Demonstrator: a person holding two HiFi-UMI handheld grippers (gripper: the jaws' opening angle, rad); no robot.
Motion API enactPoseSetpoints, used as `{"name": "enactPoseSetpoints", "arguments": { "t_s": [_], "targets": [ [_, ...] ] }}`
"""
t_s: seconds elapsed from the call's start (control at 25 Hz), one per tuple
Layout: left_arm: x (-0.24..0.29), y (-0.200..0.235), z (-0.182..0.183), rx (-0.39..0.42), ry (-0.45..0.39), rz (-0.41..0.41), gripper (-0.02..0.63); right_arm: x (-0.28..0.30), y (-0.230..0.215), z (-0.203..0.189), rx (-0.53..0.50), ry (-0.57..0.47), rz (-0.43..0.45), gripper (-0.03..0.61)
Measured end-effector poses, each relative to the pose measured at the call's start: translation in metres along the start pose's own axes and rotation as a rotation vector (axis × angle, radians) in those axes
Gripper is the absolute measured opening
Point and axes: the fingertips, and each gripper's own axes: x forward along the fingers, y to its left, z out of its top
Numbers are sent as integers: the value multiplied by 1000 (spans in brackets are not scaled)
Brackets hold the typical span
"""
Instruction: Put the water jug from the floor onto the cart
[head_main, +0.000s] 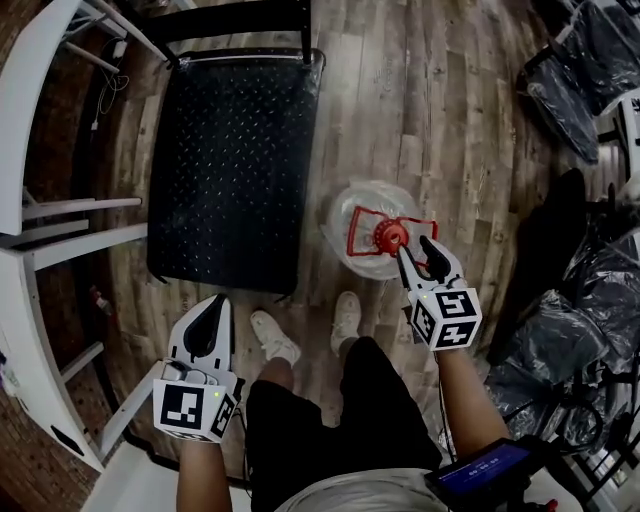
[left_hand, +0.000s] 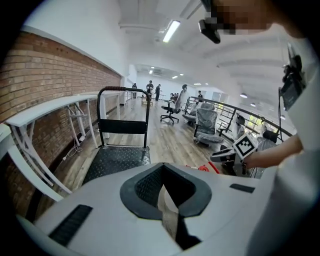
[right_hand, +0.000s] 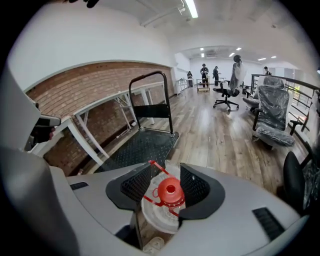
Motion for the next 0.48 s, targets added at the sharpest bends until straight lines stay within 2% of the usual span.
{"name": "enactPoseSetpoints", "arguments": {
  "t_s": [0.16,0.28,0.48],
  "targets": [
    [-4,3,-13,-19,12,18,0,24,-4,-19,-27,53,-11,259],
    [-4,7,-19,-31,19,39,-1,42,-7,-32,-56,98,-24,312],
    [-5,17,-30,-55,28,67,0,70,-11,-58,-106,187,-44,341]
  ]
}}
